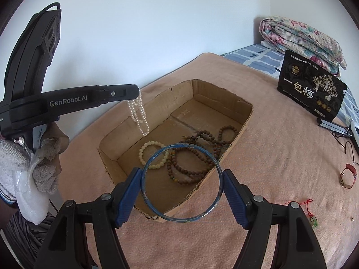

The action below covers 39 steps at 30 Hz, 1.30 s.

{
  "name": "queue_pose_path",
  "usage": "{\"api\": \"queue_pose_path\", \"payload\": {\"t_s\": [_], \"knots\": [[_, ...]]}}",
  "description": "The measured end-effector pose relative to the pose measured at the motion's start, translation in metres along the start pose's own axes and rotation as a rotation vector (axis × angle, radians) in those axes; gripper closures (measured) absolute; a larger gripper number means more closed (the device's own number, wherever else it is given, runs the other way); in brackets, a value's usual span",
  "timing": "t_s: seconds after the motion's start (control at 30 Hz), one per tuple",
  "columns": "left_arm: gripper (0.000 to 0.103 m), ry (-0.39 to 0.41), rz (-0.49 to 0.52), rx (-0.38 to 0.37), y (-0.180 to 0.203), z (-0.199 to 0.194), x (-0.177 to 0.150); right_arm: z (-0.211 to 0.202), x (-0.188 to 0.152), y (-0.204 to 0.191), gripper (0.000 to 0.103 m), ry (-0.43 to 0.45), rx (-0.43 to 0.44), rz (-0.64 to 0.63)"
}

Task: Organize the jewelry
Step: 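Carry the pearl necklace and blue bangle over the cardboard box with both tools, then open both tools to drop the necklace and bangle into the box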

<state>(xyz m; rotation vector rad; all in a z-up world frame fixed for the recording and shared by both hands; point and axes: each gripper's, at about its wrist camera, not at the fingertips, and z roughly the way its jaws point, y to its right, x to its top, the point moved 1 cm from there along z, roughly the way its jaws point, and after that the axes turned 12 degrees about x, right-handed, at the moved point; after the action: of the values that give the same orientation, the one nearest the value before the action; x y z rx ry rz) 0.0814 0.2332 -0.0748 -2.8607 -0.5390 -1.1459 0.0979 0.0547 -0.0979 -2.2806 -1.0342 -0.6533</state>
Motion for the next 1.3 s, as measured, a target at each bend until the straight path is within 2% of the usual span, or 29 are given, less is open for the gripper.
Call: {"api": "queue_pose_path", "payload": {"t_s": [0.23, 0.6, 0.67, 0.73, 0.77, 0.8, 0.83, 0.9, 1.3], "knots": [[0.102, -0.028, 0.014, 0.021, 0.000, 0.009, -0.006, 0.018, -0.004, -0.006, 0.029, -0.036, 0.010, -0.005], [0.102, -0.045, 0.019, 0.030, -0.001, 0.016, -0.007, 0.029, 0.000, -0.009, 0.028, -0.043, 0.021, -0.012], [0.102, -0.045, 0.019, 0.034, -0.001, 0.016, -0.007, 0.029, 0.002, -0.009, 0.024, -0.034, 0.015, -0.015], [0.102, -0.050, 0.018, 0.044, -0.002, 0.018, -0.007, 0.027, 0.004, -0.008, 0.009, -0.021, 0.006, -0.014], [0.101, -0.052, 0.018, 0.047, -0.002, 0.018, -0.007, 0.026, 0.004, -0.008, 0.007, -0.011, 0.004, -0.012], [0.096, -0.053, 0.019, 0.053, -0.002, 0.019, -0.008, 0.025, 0.005, -0.007, 0.007, -0.004, 0.004, -0.009], [0.083, -0.053, 0.018, 0.060, -0.002, 0.019, -0.008, 0.024, 0.006, -0.006, 0.007, -0.002, 0.007, -0.006], [0.073, -0.047, 0.007, 0.066, -0.003, 0.018, -0.008, 0.022, 0.006, -0.004, 0.007, 0.000, 0.006, 0.001], [0.073, -0.020, 0.034, 0.073, 0.010, 0.012, -0.001, 0.007, -0.001, 0.007, 0.004, 0.010, -0.033, 0.027]]}}
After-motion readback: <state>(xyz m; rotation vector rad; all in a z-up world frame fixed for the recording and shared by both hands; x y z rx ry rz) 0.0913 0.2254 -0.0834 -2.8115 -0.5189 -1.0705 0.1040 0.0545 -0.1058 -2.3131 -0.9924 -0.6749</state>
